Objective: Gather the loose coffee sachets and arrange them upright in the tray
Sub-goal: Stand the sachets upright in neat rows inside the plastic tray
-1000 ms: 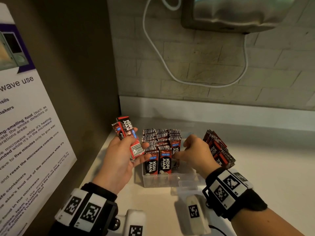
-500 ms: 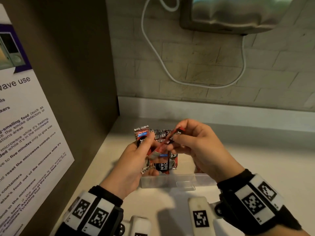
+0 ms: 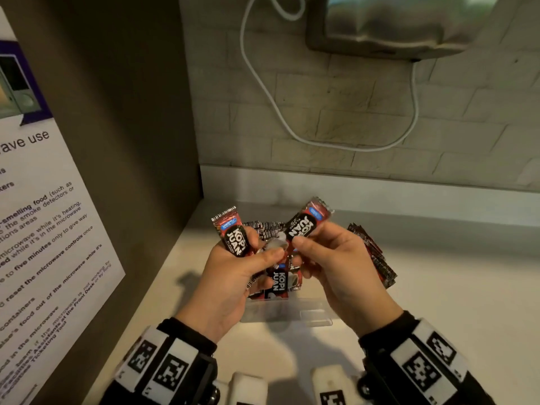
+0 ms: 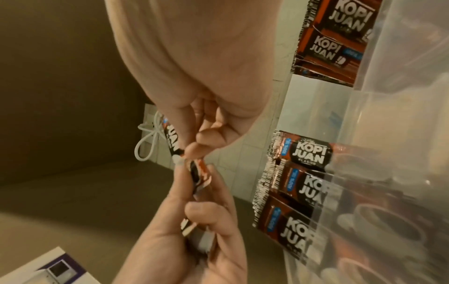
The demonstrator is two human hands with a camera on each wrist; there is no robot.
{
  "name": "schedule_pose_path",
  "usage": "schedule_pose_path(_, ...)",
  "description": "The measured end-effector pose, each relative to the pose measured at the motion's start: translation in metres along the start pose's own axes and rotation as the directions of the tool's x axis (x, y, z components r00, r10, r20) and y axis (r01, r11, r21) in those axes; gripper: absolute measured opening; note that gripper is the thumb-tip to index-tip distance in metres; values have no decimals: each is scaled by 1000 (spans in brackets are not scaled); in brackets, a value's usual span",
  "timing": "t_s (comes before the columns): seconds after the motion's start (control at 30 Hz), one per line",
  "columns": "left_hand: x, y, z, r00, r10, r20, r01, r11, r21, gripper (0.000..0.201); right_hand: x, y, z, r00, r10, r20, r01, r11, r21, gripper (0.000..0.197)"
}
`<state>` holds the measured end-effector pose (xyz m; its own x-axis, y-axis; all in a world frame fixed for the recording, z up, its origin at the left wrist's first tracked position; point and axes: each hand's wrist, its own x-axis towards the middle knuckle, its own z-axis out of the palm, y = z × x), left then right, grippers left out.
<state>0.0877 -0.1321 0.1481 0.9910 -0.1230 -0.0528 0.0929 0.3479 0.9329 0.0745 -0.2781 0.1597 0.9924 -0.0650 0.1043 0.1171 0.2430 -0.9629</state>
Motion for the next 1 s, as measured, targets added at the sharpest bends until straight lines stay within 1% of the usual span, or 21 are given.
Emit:
schedule_pose_path(0.07, 1, 1, -6, 1000, -1, -29, 1, 1000, -11, 31, 6, -8, -3, 996, -44, -75, 47, 998, 37, 11)
schedule_pose_path(0.1, 3, 2, -10, 998, -1, -60, -1, 1000, -24, 30, 10, -11, -8, 989, -63, -131, 66, 998, 16, 13)
schedule_pose_path(0.13, 3, 3, -13, 995, 0, -95, -4, 999, -39, 30, 14, -15, -13, 980, -74, -185, 66, 997, -48, 14)
schedule_pose_path(0.2, 6, 5, -19, 988, 3, -157, -13, 998, -61, 26, 23, -15, -26, 961, -81, -266, 5, 961, -276, 13)
schedule_pose_path(0.27, 6, 7, -21, 980, -22, -199, 6, 997, -81, 14, 27, -6, -34, 952, -93, -293, -78, 849, -522, 16)
schedule_pose_path(0.3, 6, 8, -20, 976, -42, -216, 21, 995, -95, 12, 28, -1, -35, 955, -72, -286, -119, 794, -596, 18)
schedule_pose_path(0.33, 7, 9, -20, 972, -60, -227, 34, 993, -117, 15, 29, 4, -35, 962, -20, -271, -162, 760, -629, 18)
schedule_pose_path(0.4, 8, 9, -19, 967, -85, -242, 47, 986, -158, 16, 31, 15, -33, 966, 88, -242, -228, 730, -644, 13)
schedule_pose_path(0.47, 9, 7, -19, 962, -99, -254, 57, 985, -165, 13, 37, 25, -34, 963, 115, -243, -255, 679, -689, 9)
schedule_pose_path(0.53, 9, 5, -20, 960, -111, -257, 72, 985, -159, 21, 42, 32, -35, 960, 136, -247, -275, 635, -722, 12)
schedule_pose_path(0.57, 10, 4, -21, 959, -117, -257, 78, 985, -157, 24, 44, 35, -36, 956, 156, -248, -290, 620, -730, 13)
schedule_pose_path(0.67, 10, 5, -23, 962, -121, -245, 82, 983, -166, 22, 46, 39, -35, 952, 193, -237, -306, 593, -745, 16)
schedule_pose_path(0.8, 10, 6, -25, 962, -124, -245, 86, 983, -162, 20, 49, 43, -36, 953, 190, -235, -302, 598, -742, 27)
schedule_pose_path(0.9, 10, 5, -25, 960, -125, -250, 89, 985, -148, 19, 51, 45, -36, 951, 203, -232, -308, 612, -728, 26)
schedule_pose_path(1.0, 9, 5, -24, 961, -123, -246, 90, 986, -141, 13, 51, 45, -35, 946, 226, -234, -325, 620, -715, 23)
